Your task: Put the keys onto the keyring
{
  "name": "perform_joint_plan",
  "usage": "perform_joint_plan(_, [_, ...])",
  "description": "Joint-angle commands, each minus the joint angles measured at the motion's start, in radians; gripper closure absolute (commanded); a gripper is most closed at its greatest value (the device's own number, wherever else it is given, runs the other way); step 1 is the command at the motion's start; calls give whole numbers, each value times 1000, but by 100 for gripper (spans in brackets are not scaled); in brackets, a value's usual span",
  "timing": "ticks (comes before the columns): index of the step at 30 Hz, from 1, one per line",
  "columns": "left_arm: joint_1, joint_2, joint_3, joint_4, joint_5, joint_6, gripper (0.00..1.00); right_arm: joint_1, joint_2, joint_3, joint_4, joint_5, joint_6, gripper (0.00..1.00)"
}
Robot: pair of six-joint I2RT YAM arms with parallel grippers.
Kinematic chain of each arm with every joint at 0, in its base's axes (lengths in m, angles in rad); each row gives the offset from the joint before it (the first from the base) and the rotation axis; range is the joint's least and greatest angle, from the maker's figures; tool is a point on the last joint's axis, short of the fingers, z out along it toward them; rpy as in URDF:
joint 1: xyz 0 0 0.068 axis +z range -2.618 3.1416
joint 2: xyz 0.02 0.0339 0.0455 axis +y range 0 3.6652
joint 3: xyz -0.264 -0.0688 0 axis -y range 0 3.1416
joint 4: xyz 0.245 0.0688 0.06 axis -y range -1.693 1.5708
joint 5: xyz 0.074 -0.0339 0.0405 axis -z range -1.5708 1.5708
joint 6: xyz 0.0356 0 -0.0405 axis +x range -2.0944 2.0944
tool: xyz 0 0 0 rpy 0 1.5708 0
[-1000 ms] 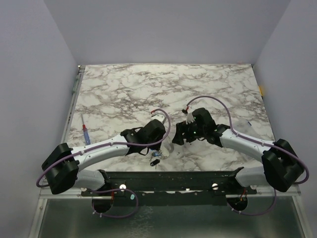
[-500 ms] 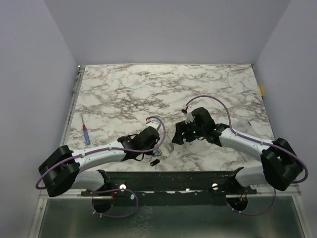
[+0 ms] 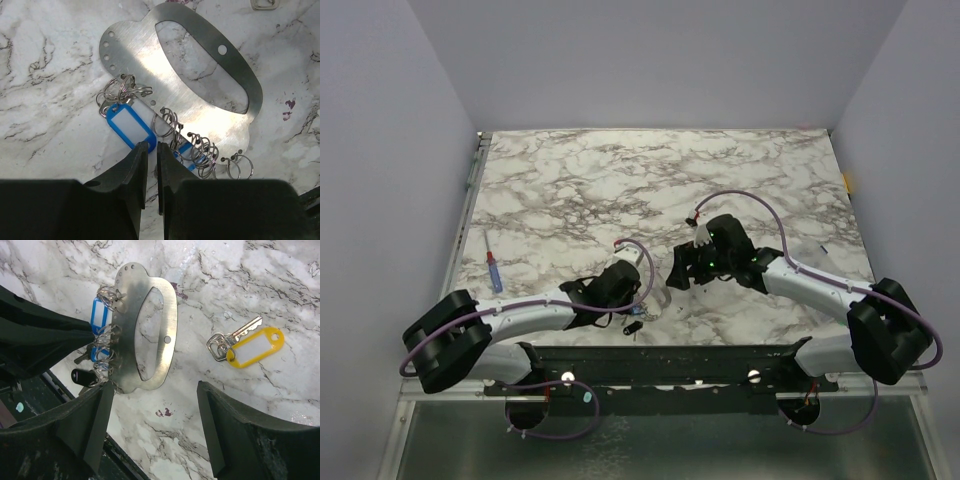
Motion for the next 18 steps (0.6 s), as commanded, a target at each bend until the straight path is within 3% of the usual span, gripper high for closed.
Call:
perform_joint_plan(1, [3, 33, -3, 74, 10, -7, 81, 4, 2, 19, -17, -13, -14, 23])
perform_joint_plan(18, [3, 18, -3, 94, 77, -29, 82, 5, 120, -75, 97, -2, 23, 24])
